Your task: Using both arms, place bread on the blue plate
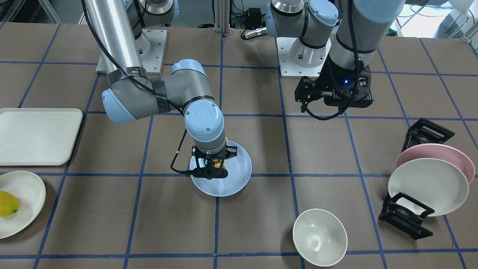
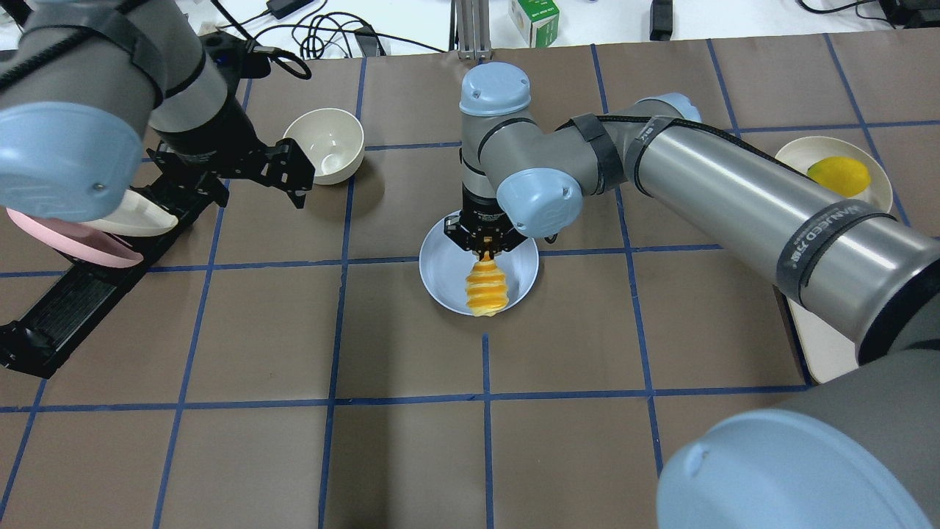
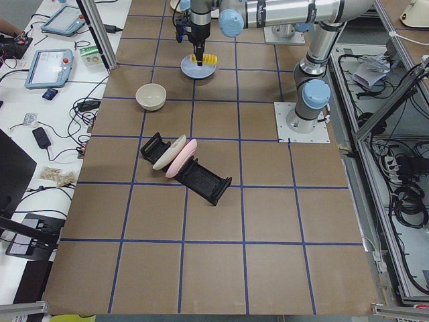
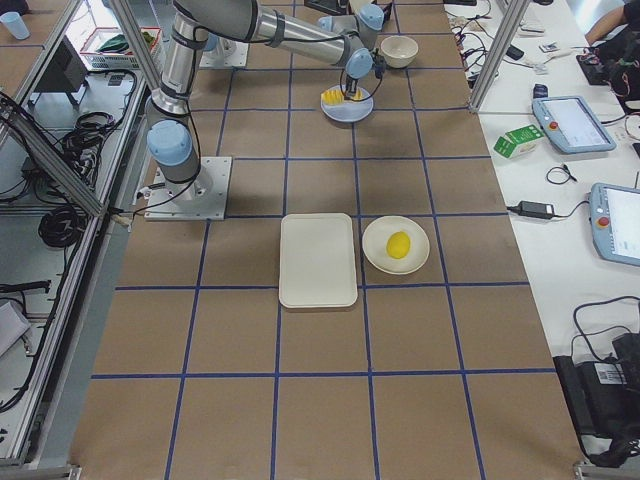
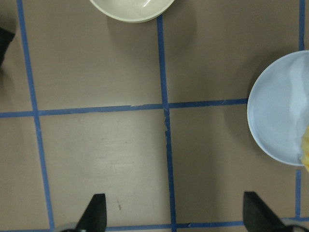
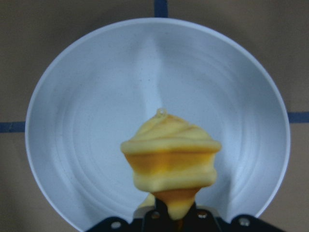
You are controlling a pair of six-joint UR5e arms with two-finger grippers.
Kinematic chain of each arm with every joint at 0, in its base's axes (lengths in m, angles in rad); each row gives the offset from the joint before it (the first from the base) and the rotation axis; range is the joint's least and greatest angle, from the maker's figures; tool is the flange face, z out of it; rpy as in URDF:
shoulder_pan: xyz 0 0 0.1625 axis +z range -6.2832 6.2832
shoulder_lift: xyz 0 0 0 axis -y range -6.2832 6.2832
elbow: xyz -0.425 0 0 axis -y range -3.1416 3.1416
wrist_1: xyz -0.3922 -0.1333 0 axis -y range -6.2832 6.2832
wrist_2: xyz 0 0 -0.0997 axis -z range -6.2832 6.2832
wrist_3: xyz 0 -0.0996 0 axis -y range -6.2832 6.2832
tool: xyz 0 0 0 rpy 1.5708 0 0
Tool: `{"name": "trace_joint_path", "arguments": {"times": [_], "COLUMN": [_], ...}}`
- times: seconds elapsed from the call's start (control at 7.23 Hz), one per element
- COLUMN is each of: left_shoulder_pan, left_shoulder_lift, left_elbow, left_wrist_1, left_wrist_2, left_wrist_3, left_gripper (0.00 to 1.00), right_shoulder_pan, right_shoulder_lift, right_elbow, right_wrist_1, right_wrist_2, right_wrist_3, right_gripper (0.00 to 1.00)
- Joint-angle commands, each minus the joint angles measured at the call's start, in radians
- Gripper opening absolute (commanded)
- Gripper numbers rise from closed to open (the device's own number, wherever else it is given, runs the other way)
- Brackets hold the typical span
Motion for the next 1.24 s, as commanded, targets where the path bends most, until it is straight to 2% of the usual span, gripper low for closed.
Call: {"name": "trace_joint_path", "arguments": {"times": [0.0, 0.14, 0.28, 0.41, 0.55, 1.11], "left_shoulder_pan": [0.002, 0.000, 0.000, -0.003, -0.006, -0.015], "left_shoulder_lift": [0.027, 0.039, 0.019, 0.013, 0.014, 0.016], "left_elbow": [0.030, 0.041, 0.044, 0.034, 0.029, 0.018], "left_wrist_1": [-0.083, -0.077, -0.031, 0.030, 0.031, 0.031], "left_wrist_2": [0.009, 0.008, 0.003, 0.002, -0.001, -0.029], "left_wrist_3": [0.014, 0.020, 0.024, 0.021, 0.024, 0.024], "left_gripper": [1.00, 1.00, 1.00, 1.00, 1.00, 1.00], "right_shoulder_pan": [0.003, 0.009, 0.019, 0.020, 0.021, 0.015], "right_shoulder_lift": [0.010, 0.019, 0.027, 0.030, 0.028, 0.016], "right_elbow": [0.016, 0.019, 0.019, 0.019, 0.019, -0.001], "right_wrist_1": [-0.048, -0.070, -0.085, -0.098, -0.101, -0.117], "right_wrist_2": [0.032, 0.032, 0.030, 0.030, 0.030, 0.032], "right_wrist_3": [-0.010, -0.011, -0.017, -0.013, -0.016, -0.023], "right_gripper": [0.22, 0.32, 0.71, 0.93, 1.00, 1.00]}}
